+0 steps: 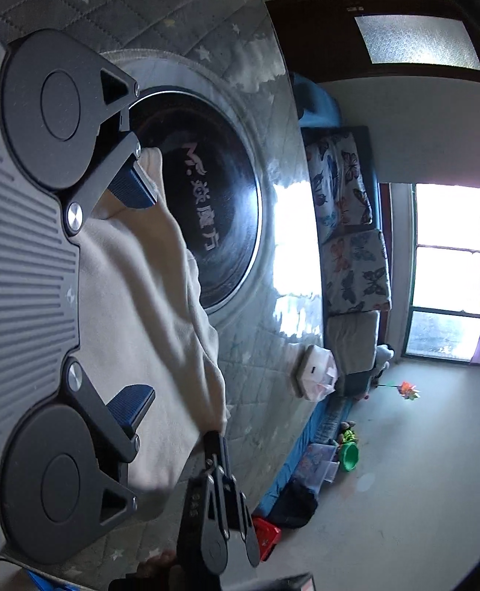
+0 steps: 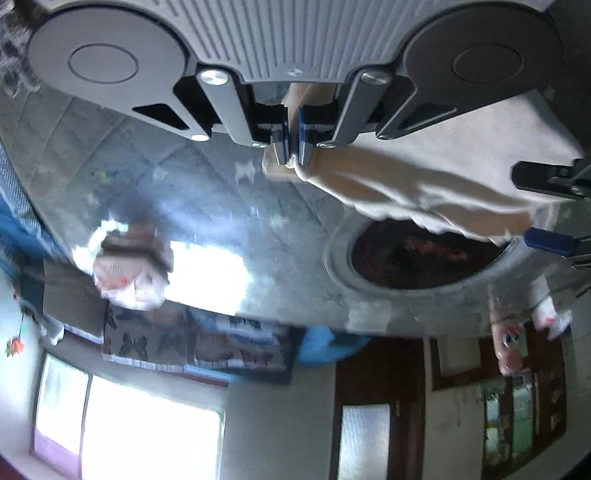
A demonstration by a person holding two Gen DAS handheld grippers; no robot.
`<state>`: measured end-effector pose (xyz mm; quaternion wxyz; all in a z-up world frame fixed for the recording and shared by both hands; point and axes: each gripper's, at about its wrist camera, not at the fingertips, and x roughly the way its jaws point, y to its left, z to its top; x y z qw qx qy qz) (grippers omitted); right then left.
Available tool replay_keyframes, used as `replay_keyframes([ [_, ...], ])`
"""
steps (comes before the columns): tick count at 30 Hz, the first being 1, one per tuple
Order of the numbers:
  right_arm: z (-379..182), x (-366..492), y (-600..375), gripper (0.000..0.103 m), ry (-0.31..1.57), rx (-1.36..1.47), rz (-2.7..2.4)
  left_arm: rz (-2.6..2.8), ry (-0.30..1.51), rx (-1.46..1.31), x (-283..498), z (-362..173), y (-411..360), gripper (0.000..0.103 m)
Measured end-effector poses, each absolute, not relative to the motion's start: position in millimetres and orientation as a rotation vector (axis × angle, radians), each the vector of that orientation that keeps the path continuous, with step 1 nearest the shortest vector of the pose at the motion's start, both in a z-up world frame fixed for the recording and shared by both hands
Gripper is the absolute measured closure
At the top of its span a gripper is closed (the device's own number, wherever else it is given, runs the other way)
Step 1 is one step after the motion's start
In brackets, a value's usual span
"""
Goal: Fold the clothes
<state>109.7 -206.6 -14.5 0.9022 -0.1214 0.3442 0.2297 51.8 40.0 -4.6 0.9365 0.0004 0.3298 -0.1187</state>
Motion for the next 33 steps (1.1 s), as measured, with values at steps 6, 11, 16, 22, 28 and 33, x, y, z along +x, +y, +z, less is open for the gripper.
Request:
replay_keyframes([
  [6, 1.3, 109.0, -205.9, 0.093, 0.677, -0.217, 0.509, -0.241, 0.692, -0.026, 54.1, -11.1, 46.6, 0.000],
  [11, 2.6, 120.1, -185.8, 0.093, 0.714, -0.185, 0.642, -0.221, 0.709, -0.031, 56.8, -14.2, 49.4, 0.000],
  [16, -12.9, 135.9, -162.9, 0.092, 0.757, -0.215, 0.645, -0.216, 0.713, -0.033, 52.0, -15.1, 52.7, 0.000],
  [22, 1.9, 137.1, -150.5, 0.080, 0.728, -0.250, 0.674, -0.204, 0.695, -0.039, 42.7, -14.0, 61.7, 0.000],
  [28, 18.1, 129.1, -103.1, 0.067, 0.701, -0.307, 0.893, -0.173, 0.681, -0.060, 31.9, -12.1, 71.8, 0.000],
  [33, 20.7, 121.4, -50.9, 0.059, 0.651, -0.452, 1.070, -0.151, 0.677, -0.091, 21.6, -11.1, 82.5, 0.000],
])
